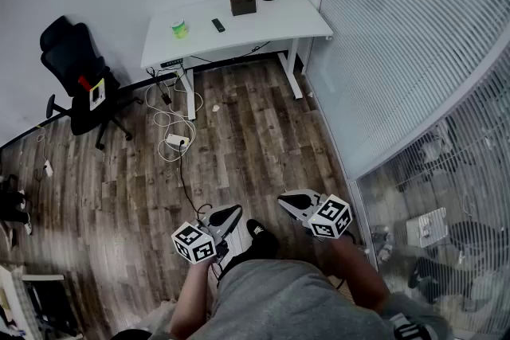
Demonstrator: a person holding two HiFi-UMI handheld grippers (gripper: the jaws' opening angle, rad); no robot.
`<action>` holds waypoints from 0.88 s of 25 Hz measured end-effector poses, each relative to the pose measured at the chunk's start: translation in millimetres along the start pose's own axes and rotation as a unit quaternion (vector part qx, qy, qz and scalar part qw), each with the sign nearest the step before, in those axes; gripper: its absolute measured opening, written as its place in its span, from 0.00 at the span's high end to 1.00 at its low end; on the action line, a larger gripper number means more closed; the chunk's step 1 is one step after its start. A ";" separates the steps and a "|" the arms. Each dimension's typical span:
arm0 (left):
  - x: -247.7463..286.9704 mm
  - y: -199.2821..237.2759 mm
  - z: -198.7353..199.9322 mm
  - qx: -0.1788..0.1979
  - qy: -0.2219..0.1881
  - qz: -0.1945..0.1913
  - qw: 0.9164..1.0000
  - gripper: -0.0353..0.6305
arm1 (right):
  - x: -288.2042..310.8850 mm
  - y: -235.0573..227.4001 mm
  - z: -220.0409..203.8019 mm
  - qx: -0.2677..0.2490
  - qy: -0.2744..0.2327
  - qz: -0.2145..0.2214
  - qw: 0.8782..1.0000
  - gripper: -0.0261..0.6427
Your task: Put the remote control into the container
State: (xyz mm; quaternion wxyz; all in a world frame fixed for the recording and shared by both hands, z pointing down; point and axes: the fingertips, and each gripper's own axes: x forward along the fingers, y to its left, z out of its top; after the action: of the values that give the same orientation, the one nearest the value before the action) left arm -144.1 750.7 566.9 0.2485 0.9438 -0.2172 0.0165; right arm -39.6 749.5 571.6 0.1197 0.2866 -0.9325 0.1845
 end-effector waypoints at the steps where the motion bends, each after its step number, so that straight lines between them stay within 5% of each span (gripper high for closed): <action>1: 2.0 0.5 -0.5 0.000 0.001 -0.001 1.000 0.95 | 0.1 -2.2 -0.5 0.000 0.000 -0.001 1.000 0.94; 22: 22.8 28.7 3.7 -0.009 0.010 0.002 1.000 0.95 | 17.0 -33.5 -0.6 0.010 0.008 0.010 1.000 0.94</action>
State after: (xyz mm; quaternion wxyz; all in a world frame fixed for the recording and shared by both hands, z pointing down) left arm -135.8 717.3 580.1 0.2595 0.9408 -0.2168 0.0243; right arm -33.9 715.6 587.0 0.1224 0.2774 -0.9323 0.1972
